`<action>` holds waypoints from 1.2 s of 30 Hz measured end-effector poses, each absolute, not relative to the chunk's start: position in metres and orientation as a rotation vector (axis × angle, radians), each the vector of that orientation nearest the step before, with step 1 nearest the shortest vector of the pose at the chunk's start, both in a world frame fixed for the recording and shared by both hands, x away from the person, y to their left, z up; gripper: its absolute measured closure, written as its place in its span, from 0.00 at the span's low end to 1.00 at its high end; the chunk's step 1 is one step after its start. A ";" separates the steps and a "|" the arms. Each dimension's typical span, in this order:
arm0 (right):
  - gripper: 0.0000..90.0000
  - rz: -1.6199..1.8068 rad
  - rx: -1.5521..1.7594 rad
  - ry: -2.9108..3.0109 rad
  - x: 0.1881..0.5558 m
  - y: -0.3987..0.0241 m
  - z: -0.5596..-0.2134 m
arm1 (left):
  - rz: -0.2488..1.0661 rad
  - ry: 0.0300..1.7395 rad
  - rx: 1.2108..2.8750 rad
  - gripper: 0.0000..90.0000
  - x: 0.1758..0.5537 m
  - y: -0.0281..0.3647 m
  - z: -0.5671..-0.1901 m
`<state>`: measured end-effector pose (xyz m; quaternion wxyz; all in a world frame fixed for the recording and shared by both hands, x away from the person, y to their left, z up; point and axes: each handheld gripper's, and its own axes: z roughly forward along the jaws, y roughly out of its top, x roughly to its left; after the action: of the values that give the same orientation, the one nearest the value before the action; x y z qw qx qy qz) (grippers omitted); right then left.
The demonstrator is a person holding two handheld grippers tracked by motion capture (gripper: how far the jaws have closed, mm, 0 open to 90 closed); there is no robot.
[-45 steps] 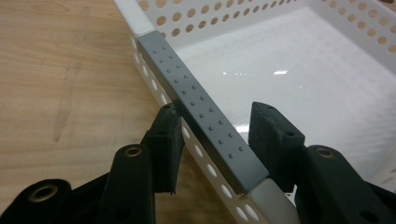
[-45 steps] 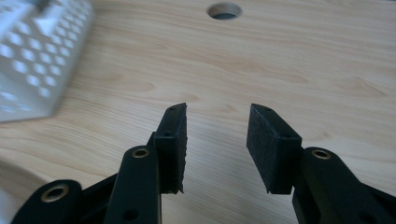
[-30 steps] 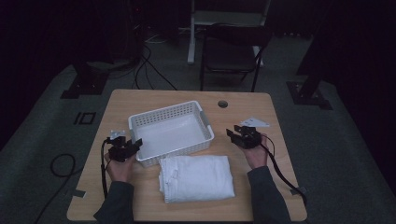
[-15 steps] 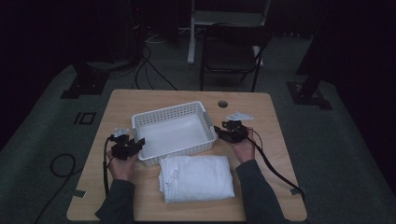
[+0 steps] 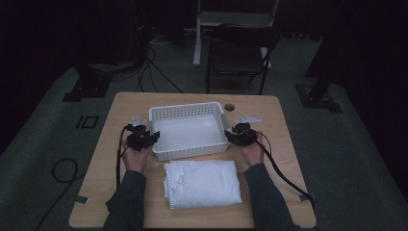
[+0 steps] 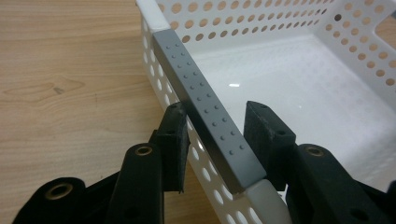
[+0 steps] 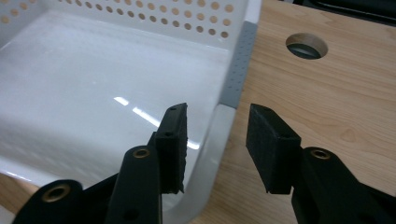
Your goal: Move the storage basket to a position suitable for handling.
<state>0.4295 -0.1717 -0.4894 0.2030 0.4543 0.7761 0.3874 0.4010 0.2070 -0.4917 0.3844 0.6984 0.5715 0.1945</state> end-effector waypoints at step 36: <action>0.69 1.010 1.387 2.068 0.433 -0.195 -0.493 | 0.368 1.388 1.777 0.59 0.393 0.185 -0.495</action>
<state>0.4331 -0.1949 -0.4929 0.2254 0.5029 0.7497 0.3663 0.3928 0.1853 -0.4946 0.4154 0.7074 0.5527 0.1467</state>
